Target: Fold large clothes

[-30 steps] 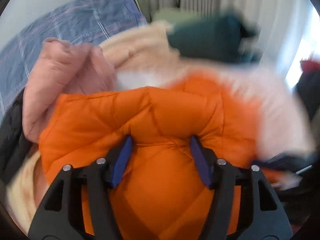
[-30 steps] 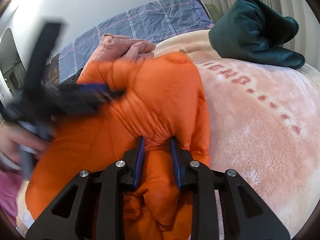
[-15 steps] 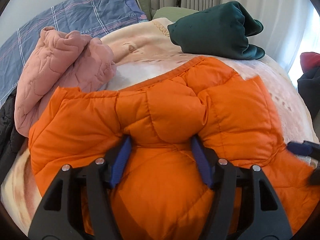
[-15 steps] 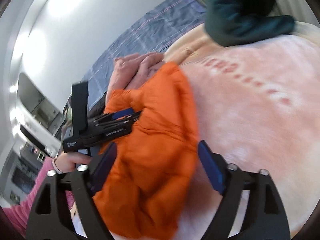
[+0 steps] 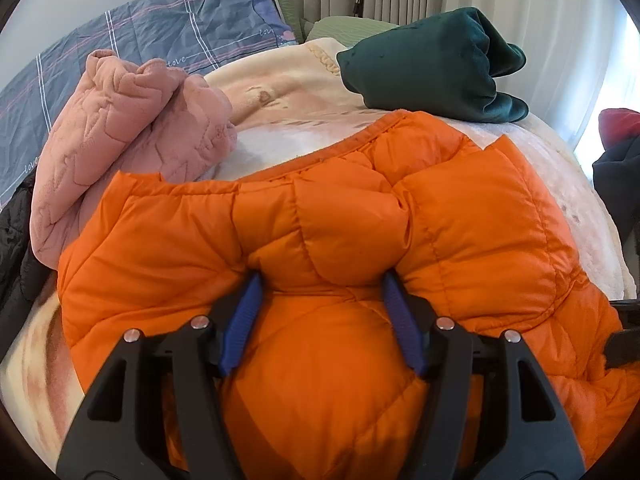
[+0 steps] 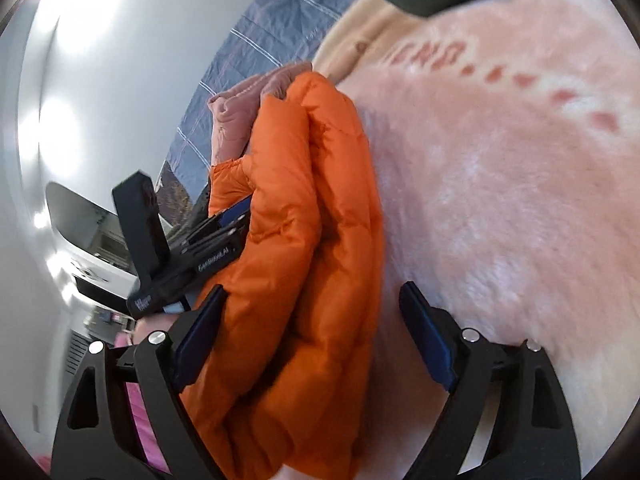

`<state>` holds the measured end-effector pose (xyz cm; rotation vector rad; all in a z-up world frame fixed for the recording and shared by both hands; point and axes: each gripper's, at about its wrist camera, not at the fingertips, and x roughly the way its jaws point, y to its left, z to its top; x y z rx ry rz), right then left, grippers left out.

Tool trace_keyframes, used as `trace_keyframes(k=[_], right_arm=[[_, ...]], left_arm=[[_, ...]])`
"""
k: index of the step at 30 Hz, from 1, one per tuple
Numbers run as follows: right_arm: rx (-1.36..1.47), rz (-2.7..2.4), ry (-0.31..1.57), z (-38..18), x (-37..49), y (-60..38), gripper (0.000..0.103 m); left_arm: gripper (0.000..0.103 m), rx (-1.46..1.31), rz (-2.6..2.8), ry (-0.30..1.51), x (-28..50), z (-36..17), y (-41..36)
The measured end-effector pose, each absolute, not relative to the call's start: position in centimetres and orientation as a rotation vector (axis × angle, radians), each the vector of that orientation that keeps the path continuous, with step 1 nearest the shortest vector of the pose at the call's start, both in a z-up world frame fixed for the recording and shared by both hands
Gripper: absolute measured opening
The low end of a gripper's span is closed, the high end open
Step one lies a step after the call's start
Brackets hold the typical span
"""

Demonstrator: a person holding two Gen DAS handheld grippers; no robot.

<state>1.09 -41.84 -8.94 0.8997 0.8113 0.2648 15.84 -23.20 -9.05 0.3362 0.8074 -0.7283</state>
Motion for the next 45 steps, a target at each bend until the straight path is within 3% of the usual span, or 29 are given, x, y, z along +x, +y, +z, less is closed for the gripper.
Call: trace_keyframes(k=[18,19,21,24,36,38,40,43,45], right_arm=[[0.865,0.299,0.909,-9.3,4.2,-38.9,0.09],[0.854,0.305,0.889,-9.3,4.1,-38.8,0.088],[0.823,0.309,0.857,-9.3,3.6,-38.7,0.071],[0.822,0.3,0.826,-9.6,2.8,-38.8,0.062],[0.766,0.266,0.805,-10.0,3.7,-37.8,0.061],[0.758,0.267,0.801,-10.1,3.5,-37.7,0.061],[0.753,0.268,0.798,-10.4,3.1,-37.7,0.062],[0.754,0.271,0.796,-10.6,3.1,-37.7,0.062],[0.753,0.272,0.794,-10.6,3.1,-37.7,0.063]], left_arm=[[0.063,0.308,-0.745,0.809,16.1,-9.1,-23.2],[0.063,0.306,-0.746,0.808,16.1,-9.0,-23.1],[0.063,0.298,-0.751,0.805,16.1,-8.9,-23.1],[0.063,0.29,-0.755,0.799,16.0,-8.7,-23.0],[0.063,0.326,-0.742,0.765,15.3,-8.4,-23.1],[0.065,0.329,-0.741,0.763,15.2,-8.0,-22.9],[0.073,0.316,-0.751,0.755,14.9,-7.2,-22.2],[0.094,0.234,-0.758,0.711,14.2,-5.5,-19.2],[0.097,0.165,-0.715,0.703,14.3,-5.0,-16.2]])
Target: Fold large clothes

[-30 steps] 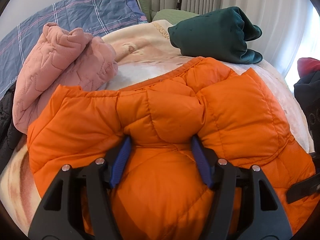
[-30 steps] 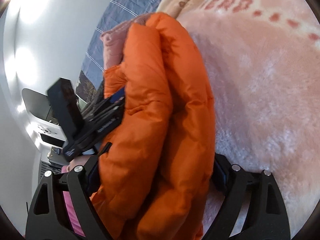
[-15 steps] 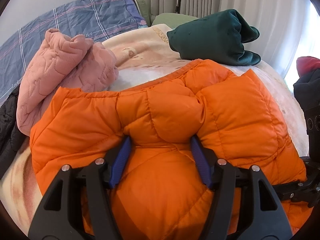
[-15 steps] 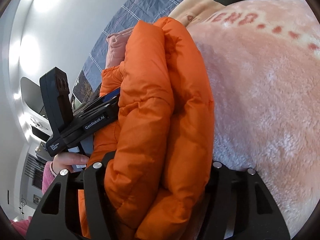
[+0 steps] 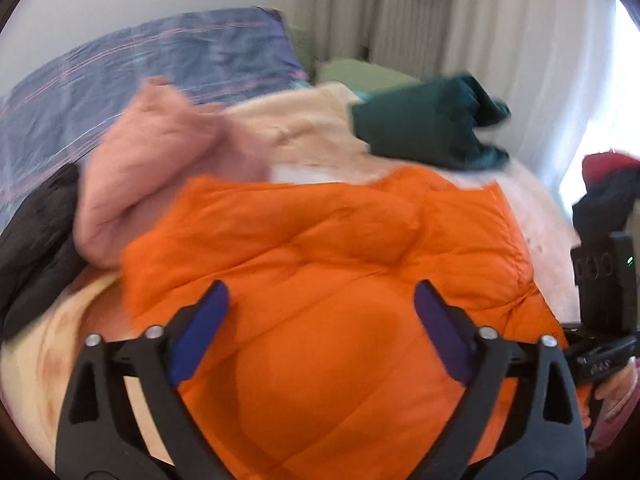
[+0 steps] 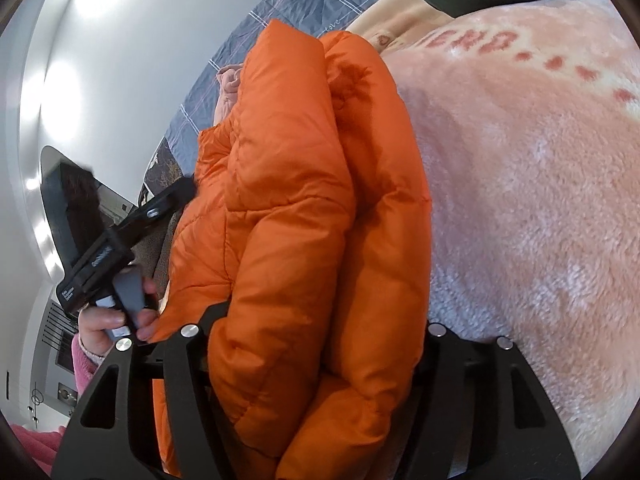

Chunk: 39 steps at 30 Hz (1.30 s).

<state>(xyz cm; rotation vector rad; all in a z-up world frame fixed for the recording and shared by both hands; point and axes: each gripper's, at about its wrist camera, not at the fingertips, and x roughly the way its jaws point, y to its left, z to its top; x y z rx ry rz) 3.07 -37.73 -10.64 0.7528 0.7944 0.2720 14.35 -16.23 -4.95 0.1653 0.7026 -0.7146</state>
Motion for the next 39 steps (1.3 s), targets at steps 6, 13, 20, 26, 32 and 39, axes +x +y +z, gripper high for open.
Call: trace_keyframes(k=[6,13,20,26,32,39], right_arm=[[0.734,0.263,0.791,-10.4,3.1,-37.1,0.064],[0.712,0.241,0.779,-10.0,3.0,-36.6,0.059],[0.558,0.22,0.579,-2.3,2.1,-37.9,0.039],[0.446,0.149,0.461,5.3,10.1,-44.0,0.04],[0.442,0.032,0.481,3.5,22.0,-47.9,0.04],[-0.009,-0.308,0.652,-5.6,29.1,-43.4,0.042]], left_arm=[[0.101,-0.1,-0.678,0.872,16.6,-8.5,-10.0],[0.097,-0.391,-0.827,1.017,18.1,-12.3,-9.6],[0.064,-0.156,-0.896,0.717,15.9,-1.0,-13.9],[0.064,0.031,-0.897,0.506,20.8,8.7,-21.8],[0.07,0.148,-0.746,0.517,32.5,9.5,-29.0],[0.089,0.31,-0.516,0.574,36.6,-0.6,-31.8]])
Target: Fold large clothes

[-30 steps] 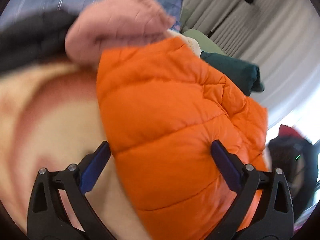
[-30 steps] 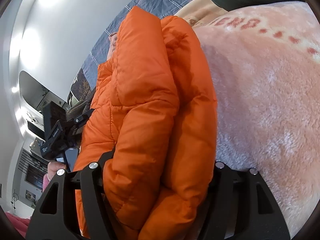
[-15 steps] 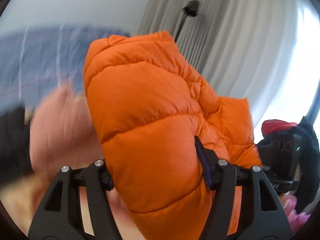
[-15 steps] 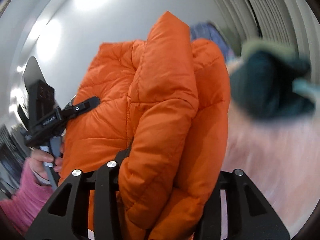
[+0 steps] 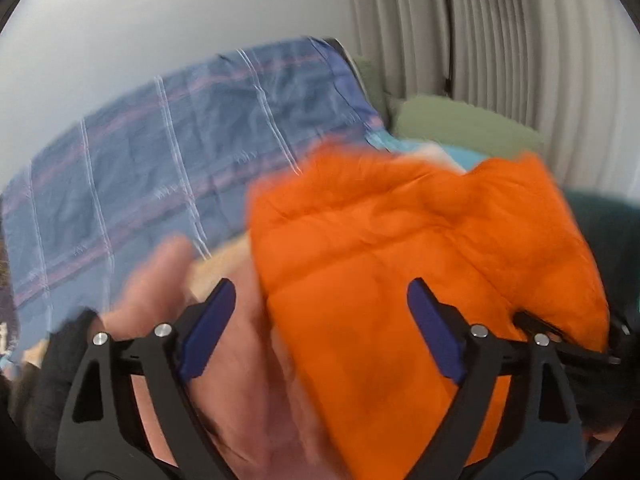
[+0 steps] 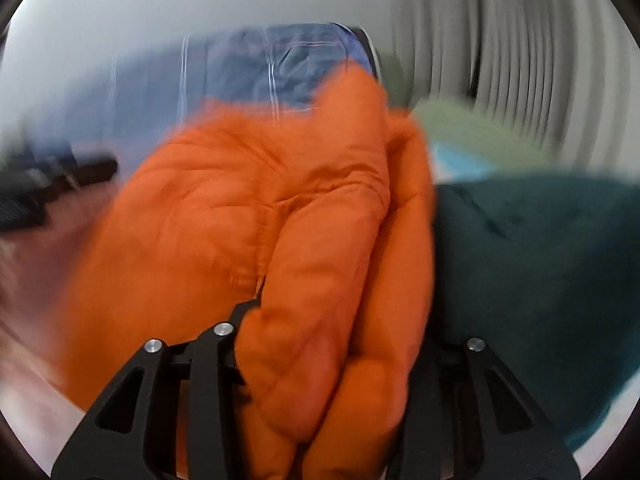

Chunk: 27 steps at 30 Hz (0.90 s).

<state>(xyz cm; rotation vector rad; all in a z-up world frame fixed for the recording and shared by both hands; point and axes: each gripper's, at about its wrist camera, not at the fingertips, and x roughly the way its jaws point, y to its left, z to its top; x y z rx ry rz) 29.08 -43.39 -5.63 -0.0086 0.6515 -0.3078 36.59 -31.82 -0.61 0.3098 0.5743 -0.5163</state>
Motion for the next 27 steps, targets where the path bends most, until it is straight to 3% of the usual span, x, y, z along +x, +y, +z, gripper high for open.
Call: trace_keyframes(k=[9,10,12,13,20,27], right_arm=[[0.006,-0.331,0.685,-5.2,27.5,-42.4,0.046],[0.022,-0.325,0.687,-4.7,26.7,-42.4,0.051],[0.032,-0.344,0.657,-3.6,24.6,-42.2,0.083],[0.028,-0.352,0.623,-2.8,22.7,-41.7,0.089],[0.028,-0.278,0.503,0.4,11.6,-40.2,0.089],[0.121,-0.377,0.448,1.5,1.0,-39.5,0.094]], left_arm=[[0.089,0.414,-0.577,0.57,33.6,-5.7,-32.0],[0.089,0.421,-0.576,0.57,33.4,-5.8,-31.8],[0.089,0.439,-0.573,0.559,33.2,-5.6,-32.1],[0.089,0.444,-0.572,0.552,32.8,-5.6,-31.8],[0.097,0.341,-0.599,0.538,29.4,-3.3,-29.4],[0.101,0.244,-0.545,0.398,18.5,0.0,-24.7]])
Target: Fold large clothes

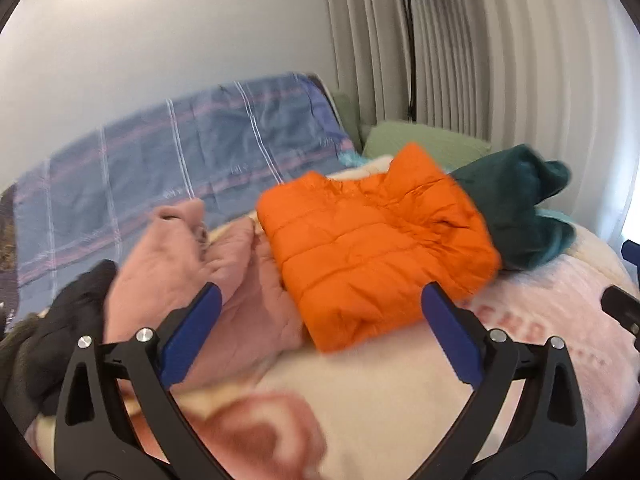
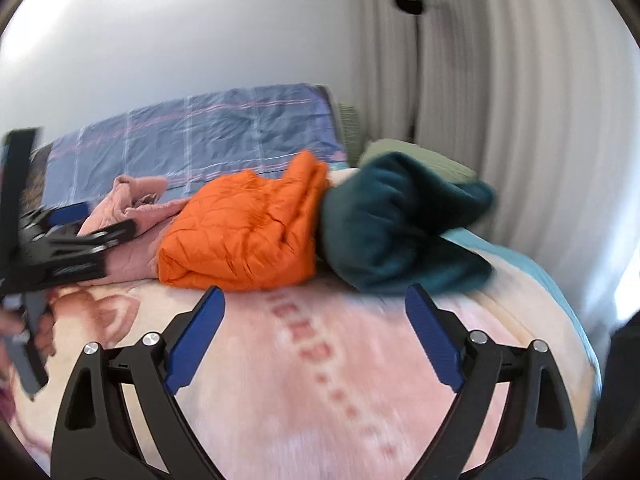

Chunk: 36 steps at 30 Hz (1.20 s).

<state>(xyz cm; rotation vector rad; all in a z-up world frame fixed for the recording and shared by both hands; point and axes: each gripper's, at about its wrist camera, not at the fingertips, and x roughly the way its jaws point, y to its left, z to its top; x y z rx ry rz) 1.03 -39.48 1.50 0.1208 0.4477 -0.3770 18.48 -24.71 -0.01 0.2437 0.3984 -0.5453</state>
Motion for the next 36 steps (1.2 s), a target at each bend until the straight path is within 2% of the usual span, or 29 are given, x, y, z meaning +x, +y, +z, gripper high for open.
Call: trace_keyframes(k=[5,15,27,36], right_arm=[[0.227,-0.385,0.421,2.7,-2.8,-37.9,0.098],[0.179,-0.487,0.338,6.0,-8.9,-34.6,0.102],[0.138,-0.444,0.34,7.0,-10.8,-32.6,0.102],[0.134,-0.421,0.357,6.8,-10.9,-32.4,0.102]], left_arm=[[0.101,0.184,-0.556,0.345,9.8,1.4,-22.0],[0.101,0.153,-0.596,0.293,0.2,4.5,-18.9],[0.101,0.198,-0.555,0.28,-4.0,5.2,-17.8],[0.101,0.194,-0.543,0.316,-4.0,4.8,-17.3]])
